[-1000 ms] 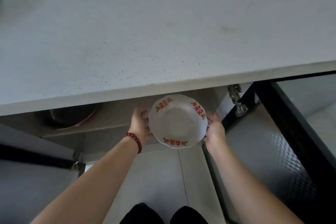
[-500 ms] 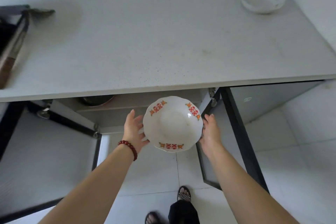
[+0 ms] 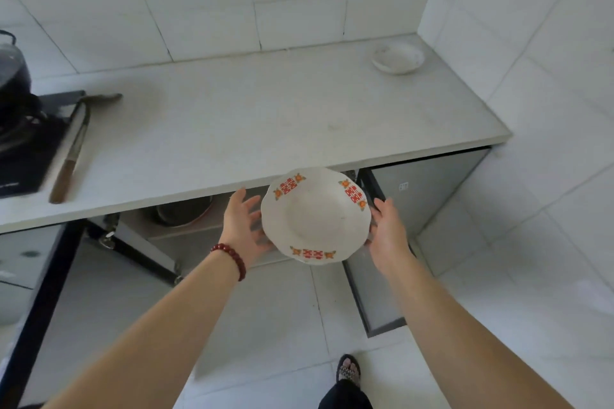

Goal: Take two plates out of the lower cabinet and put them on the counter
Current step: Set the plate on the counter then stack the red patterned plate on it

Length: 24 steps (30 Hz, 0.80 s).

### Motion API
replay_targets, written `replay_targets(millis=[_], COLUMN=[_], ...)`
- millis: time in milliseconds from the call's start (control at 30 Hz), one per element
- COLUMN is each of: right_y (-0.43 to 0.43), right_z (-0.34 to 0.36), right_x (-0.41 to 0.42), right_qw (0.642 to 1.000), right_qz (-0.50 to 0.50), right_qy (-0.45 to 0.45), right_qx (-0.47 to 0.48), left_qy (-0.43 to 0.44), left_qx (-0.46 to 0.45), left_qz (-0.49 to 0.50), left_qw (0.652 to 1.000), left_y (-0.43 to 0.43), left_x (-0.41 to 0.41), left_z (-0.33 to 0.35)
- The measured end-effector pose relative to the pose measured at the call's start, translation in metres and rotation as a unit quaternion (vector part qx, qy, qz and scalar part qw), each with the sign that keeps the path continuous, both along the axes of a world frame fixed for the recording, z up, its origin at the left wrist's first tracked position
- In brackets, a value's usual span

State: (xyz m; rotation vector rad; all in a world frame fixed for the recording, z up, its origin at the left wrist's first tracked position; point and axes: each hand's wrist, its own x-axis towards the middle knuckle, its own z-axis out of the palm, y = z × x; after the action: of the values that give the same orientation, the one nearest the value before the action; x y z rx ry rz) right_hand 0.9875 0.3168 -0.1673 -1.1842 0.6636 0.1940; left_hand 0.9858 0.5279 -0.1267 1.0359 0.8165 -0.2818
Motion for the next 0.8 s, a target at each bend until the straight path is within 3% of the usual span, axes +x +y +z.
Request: replay_targets(millis=[267, 800], right_y=[-0.073, -0.238], right_z=[0.050, 0.071], right_x=[-0.016, 0.038], right_qw=[0.998, 0.996], right_qz=[-0.062, -0.059], right_qy=[-0.027, -0.060], right_qx=[0.008, 0.001], left_qy=[-0.062, -0.096], left_qx=[0.003, -0.021], left_qz=[-0.076, -0.061], left_qw=[0.995, 0.993], left_y=[-0.070, -0.230], left_x=[0.001, 0.059], left_z=[0.040, 0.054])
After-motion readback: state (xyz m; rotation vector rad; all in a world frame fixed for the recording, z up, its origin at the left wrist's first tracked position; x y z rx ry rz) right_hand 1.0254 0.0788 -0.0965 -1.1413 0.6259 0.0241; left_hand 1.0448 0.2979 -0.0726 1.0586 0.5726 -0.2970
